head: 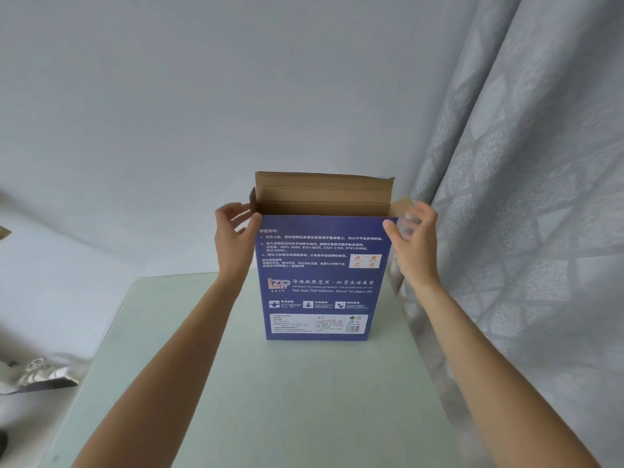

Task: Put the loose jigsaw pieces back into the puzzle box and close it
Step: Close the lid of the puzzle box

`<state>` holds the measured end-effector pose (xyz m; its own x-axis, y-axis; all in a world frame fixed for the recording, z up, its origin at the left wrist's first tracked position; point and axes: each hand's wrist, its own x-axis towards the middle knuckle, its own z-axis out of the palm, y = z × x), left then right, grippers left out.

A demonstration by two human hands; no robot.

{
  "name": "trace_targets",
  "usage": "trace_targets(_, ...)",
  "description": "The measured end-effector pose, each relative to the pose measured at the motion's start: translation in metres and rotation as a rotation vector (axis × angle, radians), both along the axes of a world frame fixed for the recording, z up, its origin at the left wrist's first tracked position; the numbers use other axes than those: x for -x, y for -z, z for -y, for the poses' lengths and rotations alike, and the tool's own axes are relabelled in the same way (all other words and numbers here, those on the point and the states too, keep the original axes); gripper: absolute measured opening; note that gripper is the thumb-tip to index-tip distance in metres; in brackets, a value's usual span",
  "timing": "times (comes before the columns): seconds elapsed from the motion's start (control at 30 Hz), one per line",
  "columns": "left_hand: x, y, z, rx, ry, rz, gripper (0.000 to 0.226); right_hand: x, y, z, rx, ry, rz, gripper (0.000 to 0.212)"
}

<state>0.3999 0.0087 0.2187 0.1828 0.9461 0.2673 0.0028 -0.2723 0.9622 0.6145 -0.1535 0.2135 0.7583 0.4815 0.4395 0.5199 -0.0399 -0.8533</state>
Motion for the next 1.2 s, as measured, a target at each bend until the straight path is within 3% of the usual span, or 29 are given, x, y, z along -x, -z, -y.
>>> trace_targets(0.2, -0.005, -0.001, -0.011, -0.171, -0.016, -0.236, 0.021, -0.013, 0.002, -0.009, 0.093, 0.113, 0.046, 0.061)
trace_targets(0.3, -0.006, 0.003, -0.013, -0.217, -0.02, -0.293, 0.013, -0.016, 0.0, -0.014, 0.125, -0.042, 0.053, 0.041)
trace_targets(0.37, -0.007, 0.006, -0.013, -0.118, -0.016, -0.235, 0.013, -0.013, 0.005, -0.015, 0.176, -0.082, 0.157, 0.026)
trace_targets(0.43, -0.006, 0.007, -0.014, 0.075, 0.065, -0.094, 0.031, -0.013, 0.014, -0.015, 0.203, -0.082, 0.227, 0.025)
trace_targets(0.5, -0.006, 0.004, -0.01, 0.274, 0.218, -0.002, 0.04, -0.016, 0.019, -0.015, 0.188, -0.095, 0.186, 0.026)
trace_targets(0.57, -0.005, 0.003, -0.005, 0.35, 0.312, -0.009, 0.037, -0.015, 0.017, -0.016, 0.174, -0.138, 0.069, 0.026)
trace_targets(0.8, 0.027, 0.008, 0.012, 0.21, 0.25, 0.041, 0.027, 0.011, 0.0, 0.005, 0.124, -0.241, 0.113, 0.018)
trace_targets(0.93, 0.057, 0.012, 0.021, 0.16, 0.188, 0.099, 0.036, 0.039, -0.007, 0.014, 0.086, -0.322, 0.107, 0.015)
trace_targets(1.03, 0.077, 0.008, 0.027, 0.037, 0.166, 0.154, 0.056, 0.058, -0.013, 0.013, 0.001, -0.407, -0.128, 0.026)
trace_targets(1.1, 0.081, 0.003, 0.03, -0.077, 0.195, 0.095, 0.061, 0.061, -0.019, 0.011, -0.054, -0.379, -0.278, 0.029)
trace_targets(1.2, 0.086, 0.003, 0.034, -0.181, 0.229, -0.003, 0.057, 0.056, -0.023, 0.01, 0.077, -0.319, -0.209, 0.031)
